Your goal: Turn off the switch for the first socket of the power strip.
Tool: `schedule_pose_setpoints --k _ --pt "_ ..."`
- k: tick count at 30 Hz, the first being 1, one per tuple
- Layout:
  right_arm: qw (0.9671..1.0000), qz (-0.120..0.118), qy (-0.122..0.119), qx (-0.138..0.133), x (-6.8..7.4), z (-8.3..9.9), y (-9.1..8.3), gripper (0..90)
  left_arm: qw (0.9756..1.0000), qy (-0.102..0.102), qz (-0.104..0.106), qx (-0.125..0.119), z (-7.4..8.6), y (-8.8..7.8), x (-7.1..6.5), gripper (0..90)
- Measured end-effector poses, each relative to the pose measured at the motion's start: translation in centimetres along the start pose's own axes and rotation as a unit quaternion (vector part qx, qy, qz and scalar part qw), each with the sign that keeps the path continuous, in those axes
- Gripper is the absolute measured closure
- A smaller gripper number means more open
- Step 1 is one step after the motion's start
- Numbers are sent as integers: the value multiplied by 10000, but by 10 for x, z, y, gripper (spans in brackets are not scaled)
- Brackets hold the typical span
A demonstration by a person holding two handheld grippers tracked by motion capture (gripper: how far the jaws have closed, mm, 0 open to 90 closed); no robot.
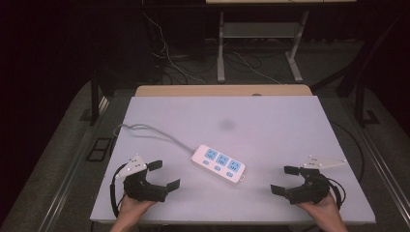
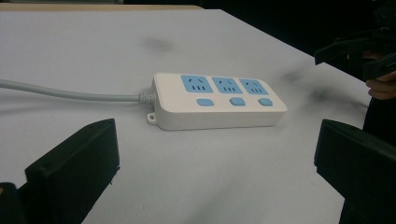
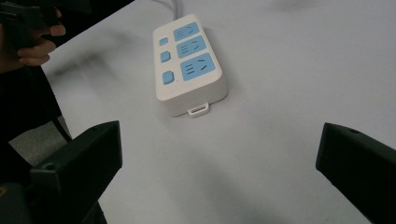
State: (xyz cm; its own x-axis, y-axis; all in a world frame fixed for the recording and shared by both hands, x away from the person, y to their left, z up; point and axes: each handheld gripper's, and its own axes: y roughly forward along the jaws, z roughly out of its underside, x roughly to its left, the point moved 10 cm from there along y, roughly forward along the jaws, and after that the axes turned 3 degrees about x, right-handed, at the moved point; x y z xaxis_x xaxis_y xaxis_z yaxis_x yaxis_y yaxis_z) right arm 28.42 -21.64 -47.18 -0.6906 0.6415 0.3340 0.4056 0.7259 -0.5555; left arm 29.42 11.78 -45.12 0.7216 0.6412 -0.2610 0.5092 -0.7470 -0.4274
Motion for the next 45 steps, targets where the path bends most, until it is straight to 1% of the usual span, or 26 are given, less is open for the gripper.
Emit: schedule_pose_setpoints --k 4,10,16,24,30,34,38,40,45 --pt "10000 21 9 -16 -1 1 -1 1 10000 -23 28 -14 0 -1 0 0" --pt "10000 21 51 -34 -3 0 -3 1 10000 -1 25 42 2 1 -1 0" --pt "10000 -18 62 -13 -3 1 -2 1 10000 49 -9 77 2 0 -1 0" --pt "9999 3 108 -28 -4 2 -4 2 9999 44 -54 90 2 -1 0 0" --pt "10000 5 91 -23 -4 3 -5 2 9999 50 -71 123 0 -2 -1 0" --pt "9999 8 110 -27 -4 3 -6 2 9998 75 -35 173 -1 -3 -3 0" --pt "9999 14 114 -24 -4 3 -7 1 9996 159 -24 236 -3 -4 -6 0" --pt "9999 15 116 -26 -4 3 -7 2 9995 165 -15 272 -5 -4 -7 0" --pt "9999 38 130 -52 -6 3 -9 1 9991 220 32 373 -7 -1 -10 0"
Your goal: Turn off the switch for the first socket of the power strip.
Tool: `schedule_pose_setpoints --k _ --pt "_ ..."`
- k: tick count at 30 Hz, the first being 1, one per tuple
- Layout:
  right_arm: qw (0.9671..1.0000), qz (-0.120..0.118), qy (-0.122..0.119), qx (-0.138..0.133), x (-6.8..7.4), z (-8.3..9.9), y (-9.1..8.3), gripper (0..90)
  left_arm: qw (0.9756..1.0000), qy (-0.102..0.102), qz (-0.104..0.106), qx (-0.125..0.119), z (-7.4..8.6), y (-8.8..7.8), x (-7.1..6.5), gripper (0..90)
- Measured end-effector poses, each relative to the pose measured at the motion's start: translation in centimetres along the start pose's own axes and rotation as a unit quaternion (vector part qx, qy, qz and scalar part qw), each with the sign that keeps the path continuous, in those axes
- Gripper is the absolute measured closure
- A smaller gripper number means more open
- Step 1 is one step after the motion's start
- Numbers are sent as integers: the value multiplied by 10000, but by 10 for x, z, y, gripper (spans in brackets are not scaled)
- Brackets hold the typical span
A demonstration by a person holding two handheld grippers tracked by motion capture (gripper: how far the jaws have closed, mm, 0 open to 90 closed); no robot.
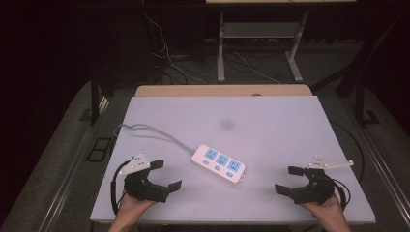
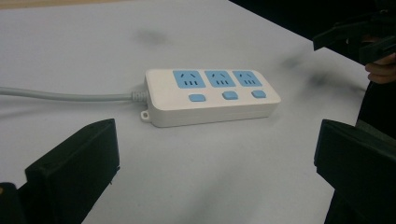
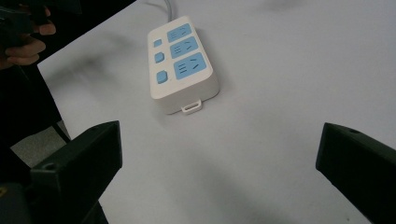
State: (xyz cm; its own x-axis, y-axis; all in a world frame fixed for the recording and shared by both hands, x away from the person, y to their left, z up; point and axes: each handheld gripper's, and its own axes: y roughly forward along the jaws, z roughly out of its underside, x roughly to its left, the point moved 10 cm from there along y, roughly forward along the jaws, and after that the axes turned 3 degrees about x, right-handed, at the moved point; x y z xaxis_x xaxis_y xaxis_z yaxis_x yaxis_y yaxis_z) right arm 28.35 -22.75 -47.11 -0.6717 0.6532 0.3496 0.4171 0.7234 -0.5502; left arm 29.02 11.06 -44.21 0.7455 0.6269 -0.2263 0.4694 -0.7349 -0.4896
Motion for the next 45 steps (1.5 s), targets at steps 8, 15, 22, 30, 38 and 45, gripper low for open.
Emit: schedule_pose_setpoints --k 8,15,22,30,38,45 --pt "10000 1 -16 34 0 1 1 1 9997 117 73 211 -4 6 -3 0" --pt "10000 19 -8 29 0 1 0 2 9990 196 183 349 -10 11 -6 0" --pt "10000 31 10 39 -1 1 -1 2 9977 311 276 533 -16 20 -8 0" --pt "10000 41 30 17 -2 1 -3 1 9962 461 314 675 -31 28 -9 0" --pt "10000 44 33 17 -2 1 -3 1 9941 611 251 857 -43 33 -5 0" --pt "10000 48 33 12 -2 1 -3 1 9912 743 215 1072 -48 39 -1 0"
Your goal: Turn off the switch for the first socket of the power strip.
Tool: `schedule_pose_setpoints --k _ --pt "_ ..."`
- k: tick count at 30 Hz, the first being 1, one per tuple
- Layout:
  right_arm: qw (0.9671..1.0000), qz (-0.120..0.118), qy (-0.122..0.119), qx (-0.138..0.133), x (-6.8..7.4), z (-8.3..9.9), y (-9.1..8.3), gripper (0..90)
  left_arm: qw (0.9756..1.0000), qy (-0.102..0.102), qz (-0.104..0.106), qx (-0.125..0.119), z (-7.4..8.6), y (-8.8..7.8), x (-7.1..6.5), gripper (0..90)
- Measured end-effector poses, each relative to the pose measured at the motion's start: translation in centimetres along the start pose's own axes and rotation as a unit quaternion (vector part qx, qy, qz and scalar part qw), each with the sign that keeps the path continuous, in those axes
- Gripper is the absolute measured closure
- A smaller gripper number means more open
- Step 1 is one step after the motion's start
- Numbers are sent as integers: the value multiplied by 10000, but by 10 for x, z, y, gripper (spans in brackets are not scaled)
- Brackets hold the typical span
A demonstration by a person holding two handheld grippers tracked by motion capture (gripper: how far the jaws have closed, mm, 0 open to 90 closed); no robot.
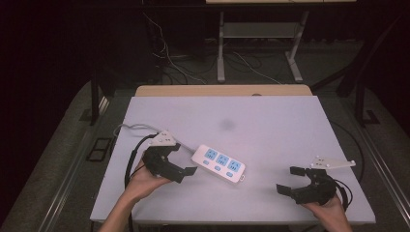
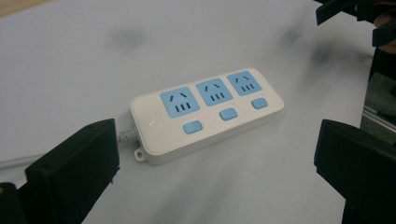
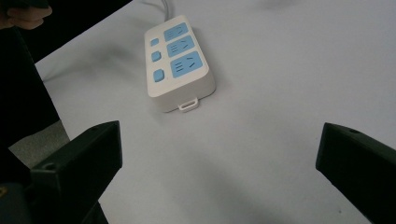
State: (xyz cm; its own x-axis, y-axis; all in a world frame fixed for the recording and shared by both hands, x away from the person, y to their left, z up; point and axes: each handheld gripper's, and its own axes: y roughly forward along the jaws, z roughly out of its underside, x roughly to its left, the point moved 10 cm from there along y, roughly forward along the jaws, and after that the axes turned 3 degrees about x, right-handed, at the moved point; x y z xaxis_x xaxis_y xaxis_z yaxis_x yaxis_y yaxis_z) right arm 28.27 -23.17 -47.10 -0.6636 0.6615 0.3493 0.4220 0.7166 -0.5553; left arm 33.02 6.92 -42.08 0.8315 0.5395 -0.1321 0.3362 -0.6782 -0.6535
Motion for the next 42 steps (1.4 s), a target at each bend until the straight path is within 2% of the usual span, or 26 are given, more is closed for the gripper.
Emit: schedule_pose_setpoints --k 9,14,20,28,35,42 --pt "10000 -16 5 30 0 1 0 1 9997 101 -9 214 -9 8 7 0" --pt "10000 -13 18 40 0 1 0 2 9991 149 -19 406 -12 17 13 0" --pt "10000 -9 9 43 -1 1 0 2 9976 233 -3 660 -12 29 15 0" --pt "10000 -21 -11 71 -1 2 0 2 9960 305 26 844 -12 39 17 0" --pt "10000 -27 3 93 0 2 1 2 9934 418 73 1066 -9 47 17 2" --pt "9999 9 5 102 -1 3 0 2 9908 585 155 1208 -9 54 16 102"
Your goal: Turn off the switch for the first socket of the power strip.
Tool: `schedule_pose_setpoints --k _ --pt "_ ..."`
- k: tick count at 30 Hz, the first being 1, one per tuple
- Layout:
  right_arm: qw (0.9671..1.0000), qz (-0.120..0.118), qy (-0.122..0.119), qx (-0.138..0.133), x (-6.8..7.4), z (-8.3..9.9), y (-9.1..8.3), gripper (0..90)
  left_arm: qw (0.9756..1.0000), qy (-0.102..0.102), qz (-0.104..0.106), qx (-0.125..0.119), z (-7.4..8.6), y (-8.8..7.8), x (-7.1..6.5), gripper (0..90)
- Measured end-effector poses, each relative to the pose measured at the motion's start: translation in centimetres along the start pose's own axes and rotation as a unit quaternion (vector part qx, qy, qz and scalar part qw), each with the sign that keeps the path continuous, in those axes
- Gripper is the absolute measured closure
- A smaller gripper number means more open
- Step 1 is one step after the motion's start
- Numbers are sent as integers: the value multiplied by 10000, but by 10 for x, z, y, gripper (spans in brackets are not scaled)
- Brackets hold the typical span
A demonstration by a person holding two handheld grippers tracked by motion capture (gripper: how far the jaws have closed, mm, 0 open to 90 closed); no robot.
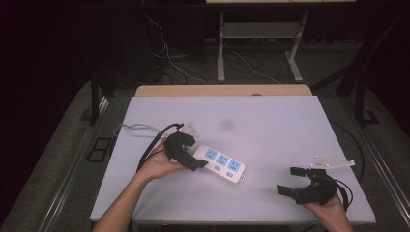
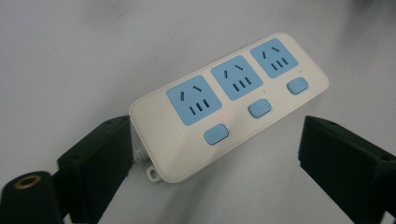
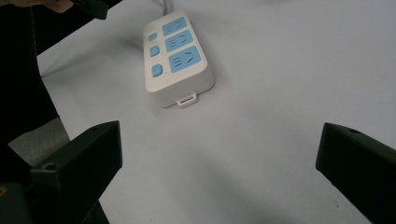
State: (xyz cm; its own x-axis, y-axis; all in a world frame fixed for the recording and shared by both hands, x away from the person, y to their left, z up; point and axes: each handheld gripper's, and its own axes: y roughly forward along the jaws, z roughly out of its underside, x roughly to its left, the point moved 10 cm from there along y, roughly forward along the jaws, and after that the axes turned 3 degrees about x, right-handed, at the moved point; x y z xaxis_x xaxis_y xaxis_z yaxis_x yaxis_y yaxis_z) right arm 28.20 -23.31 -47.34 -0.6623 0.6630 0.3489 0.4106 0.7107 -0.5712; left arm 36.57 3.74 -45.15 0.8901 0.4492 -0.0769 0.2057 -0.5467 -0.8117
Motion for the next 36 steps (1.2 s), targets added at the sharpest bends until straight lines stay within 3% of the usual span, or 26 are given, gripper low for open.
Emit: schedule_pose_setpoints --k 8,18,27,29,34,36 --pt "10000 14 -10 -25 -1 0 -1 2 9993 273 154 216 -5 4 -5 217" --pt "10000 39 27 -75 -3 0 -5 2 9976 437 402 347 -5 14 -10 529" --pt "10000 36 29 -70 -4 0 -6 2 9969 493 451 411 -3 23 -6 713" --pt "10000 32 37 -67 -4 0 -6 2 9969 540 381 429 -3 25 -5 747" --pt "10000 40 35 -72 -5 0 -7 2 9967 562 385 431 -3 28 -3 886" --pt "10000 42 28 -70 -5 1 -7 2 9966 551 404 459 -2 30 -3 889"
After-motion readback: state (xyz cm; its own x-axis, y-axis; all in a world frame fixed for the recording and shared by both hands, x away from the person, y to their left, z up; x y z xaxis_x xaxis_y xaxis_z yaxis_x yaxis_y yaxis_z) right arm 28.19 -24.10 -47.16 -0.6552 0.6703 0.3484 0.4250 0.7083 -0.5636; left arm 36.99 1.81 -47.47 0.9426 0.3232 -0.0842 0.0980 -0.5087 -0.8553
